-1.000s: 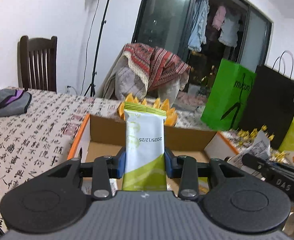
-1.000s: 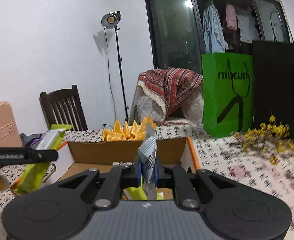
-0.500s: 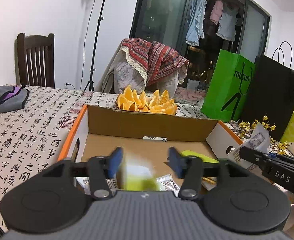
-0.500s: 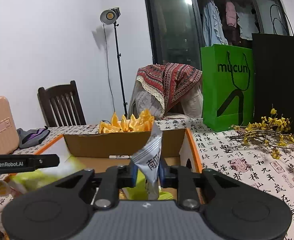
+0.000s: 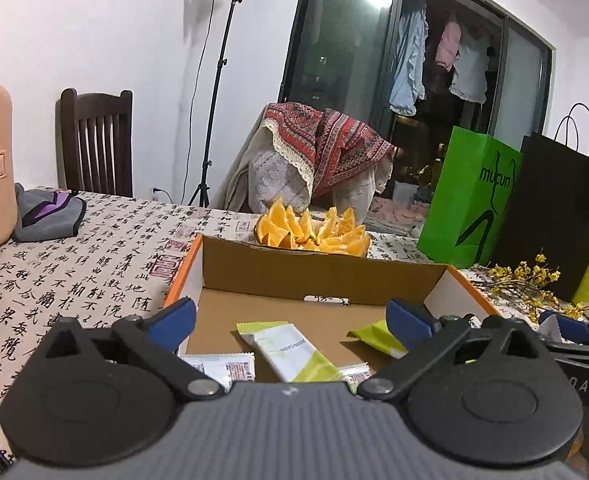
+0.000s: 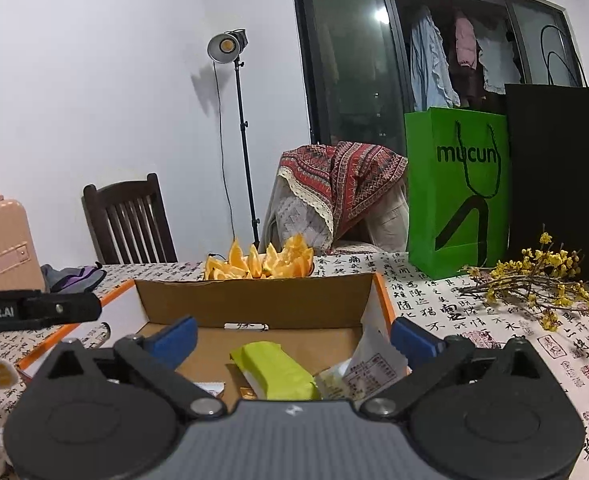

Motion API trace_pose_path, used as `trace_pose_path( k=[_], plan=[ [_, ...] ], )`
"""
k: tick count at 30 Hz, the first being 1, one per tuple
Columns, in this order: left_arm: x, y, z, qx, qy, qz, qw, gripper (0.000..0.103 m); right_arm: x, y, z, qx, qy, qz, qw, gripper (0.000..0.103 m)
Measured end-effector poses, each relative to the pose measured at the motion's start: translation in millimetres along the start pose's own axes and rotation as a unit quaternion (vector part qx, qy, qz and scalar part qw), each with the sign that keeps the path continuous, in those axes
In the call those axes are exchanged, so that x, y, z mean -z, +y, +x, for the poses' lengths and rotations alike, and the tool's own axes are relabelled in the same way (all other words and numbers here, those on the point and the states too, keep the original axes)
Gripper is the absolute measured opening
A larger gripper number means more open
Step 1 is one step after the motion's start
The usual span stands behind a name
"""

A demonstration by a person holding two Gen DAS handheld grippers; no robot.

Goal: Organize snacks
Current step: 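Return both grippers to the pile and grasp a gold cracker bag with the right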

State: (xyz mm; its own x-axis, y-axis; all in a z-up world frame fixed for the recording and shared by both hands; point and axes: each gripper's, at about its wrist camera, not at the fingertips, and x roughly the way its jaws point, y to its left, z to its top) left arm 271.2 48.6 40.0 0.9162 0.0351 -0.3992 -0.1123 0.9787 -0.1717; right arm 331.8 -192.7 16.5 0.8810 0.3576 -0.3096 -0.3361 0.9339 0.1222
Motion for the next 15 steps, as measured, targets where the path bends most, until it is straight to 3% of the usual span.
trace_pose_path(
  k=[10, 15],
  plan=[
    [-8, -1, -13, -0.014, -0.001, -0.002, 0.9999, 0.103, -10, -4, -13, 0.002, -0.012, 0.012, 1.000, 0.103],
    [-17, 0, -30, -0.020, -0.002, -0.006, 0.9998, 0.103, -24, -4, -24, -0.012, 0.006, 0.022, 1.000, 0.103]
  ],
)
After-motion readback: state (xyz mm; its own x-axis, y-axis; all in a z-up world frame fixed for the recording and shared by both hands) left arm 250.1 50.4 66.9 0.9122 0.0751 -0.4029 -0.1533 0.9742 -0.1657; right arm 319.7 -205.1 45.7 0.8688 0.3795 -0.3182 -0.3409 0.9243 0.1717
